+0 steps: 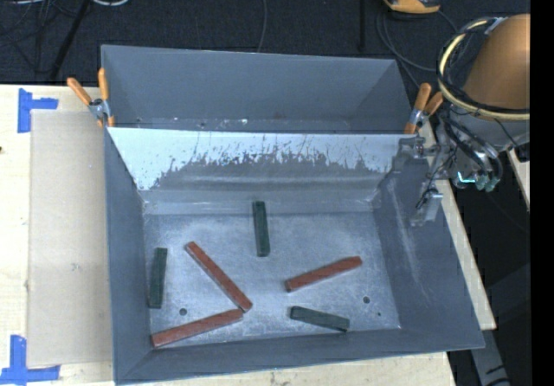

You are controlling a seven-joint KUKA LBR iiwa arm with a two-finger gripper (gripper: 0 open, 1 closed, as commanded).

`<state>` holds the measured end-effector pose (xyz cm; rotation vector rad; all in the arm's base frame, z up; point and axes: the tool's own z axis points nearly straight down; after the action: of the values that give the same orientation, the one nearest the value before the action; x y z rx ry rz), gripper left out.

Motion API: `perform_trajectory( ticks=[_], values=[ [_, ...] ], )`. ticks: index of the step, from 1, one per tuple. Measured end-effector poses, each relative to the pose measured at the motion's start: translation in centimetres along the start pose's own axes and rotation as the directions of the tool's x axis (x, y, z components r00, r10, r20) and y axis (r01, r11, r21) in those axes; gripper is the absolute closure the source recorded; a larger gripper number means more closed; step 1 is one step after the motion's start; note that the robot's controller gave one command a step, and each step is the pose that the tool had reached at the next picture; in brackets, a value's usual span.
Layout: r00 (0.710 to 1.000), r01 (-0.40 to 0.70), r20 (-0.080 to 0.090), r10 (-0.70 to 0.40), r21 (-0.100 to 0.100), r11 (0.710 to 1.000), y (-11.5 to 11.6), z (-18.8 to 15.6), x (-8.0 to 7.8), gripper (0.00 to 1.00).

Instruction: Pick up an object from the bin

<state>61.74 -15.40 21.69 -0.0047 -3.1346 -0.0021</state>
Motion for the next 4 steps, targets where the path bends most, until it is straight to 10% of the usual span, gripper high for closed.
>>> perform_trajectory(
  ticks=[4],
  values=[
    [0.953,0.304,0.008,-0.304,0.003,0.953,8.3,11.3,4.2,0.0]
  ],
)
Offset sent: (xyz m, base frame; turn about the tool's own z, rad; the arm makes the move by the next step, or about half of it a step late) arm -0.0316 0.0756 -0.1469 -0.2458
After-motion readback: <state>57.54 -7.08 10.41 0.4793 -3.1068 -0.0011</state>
